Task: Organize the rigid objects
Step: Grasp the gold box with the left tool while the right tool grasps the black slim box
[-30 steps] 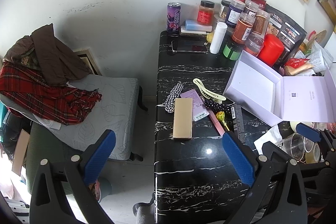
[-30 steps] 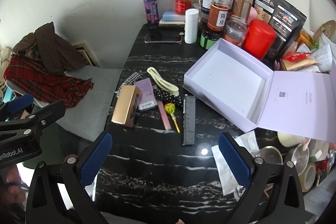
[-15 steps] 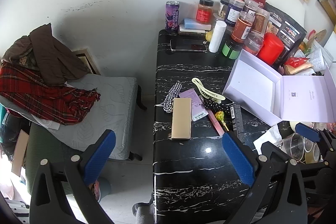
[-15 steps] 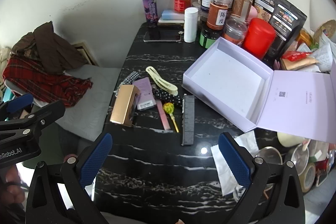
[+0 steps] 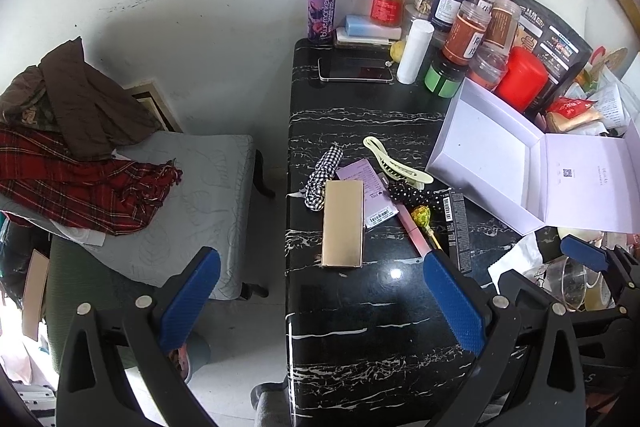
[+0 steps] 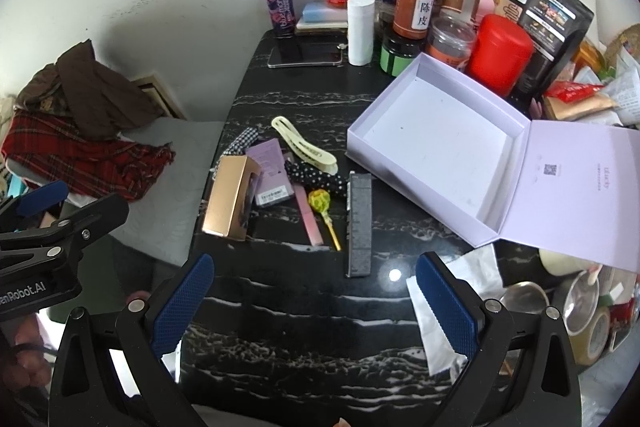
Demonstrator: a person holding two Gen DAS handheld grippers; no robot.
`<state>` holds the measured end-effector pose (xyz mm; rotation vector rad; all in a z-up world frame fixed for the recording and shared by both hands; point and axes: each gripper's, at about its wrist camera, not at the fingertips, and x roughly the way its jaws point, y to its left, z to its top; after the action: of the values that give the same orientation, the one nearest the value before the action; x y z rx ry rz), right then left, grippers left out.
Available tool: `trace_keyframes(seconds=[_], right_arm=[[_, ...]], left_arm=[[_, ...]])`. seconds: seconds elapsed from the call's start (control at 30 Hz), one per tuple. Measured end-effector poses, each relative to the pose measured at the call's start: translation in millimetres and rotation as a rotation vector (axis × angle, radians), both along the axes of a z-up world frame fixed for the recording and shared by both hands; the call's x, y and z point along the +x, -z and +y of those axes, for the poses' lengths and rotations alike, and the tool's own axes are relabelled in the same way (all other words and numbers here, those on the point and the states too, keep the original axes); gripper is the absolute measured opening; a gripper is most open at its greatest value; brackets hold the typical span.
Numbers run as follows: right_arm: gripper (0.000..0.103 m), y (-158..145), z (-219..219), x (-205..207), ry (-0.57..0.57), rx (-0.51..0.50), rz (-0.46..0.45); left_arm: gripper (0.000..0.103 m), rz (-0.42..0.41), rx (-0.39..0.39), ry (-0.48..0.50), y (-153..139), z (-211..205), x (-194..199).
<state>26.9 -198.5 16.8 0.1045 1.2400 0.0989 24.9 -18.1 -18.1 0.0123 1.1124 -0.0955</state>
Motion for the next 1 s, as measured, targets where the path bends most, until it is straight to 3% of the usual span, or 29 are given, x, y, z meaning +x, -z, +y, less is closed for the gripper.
trace_keyframes(seconds=[0.57, 0.77, 1.0], right_arm=[[0.103, 45.8, -9.0, 21.6, 0.015, 0.056, 0.078], [0.103, 64.8, -16.3, 31.2, 0.020, 0.043, 0.094], [0.092, 94.0, -26.1, 44.9, 0.021, 0.015, 0.150]], left_arm=[[0.103, 0.102, -0.072, 0.034, 52.1, -5.3, 35.6], [0.099, 0.141, -0.086, 0.028, 76.1, -9.1, 48.5], [0.095, 0.176, -0.111, 0.014, 100.0, -10.5, 61.6]])
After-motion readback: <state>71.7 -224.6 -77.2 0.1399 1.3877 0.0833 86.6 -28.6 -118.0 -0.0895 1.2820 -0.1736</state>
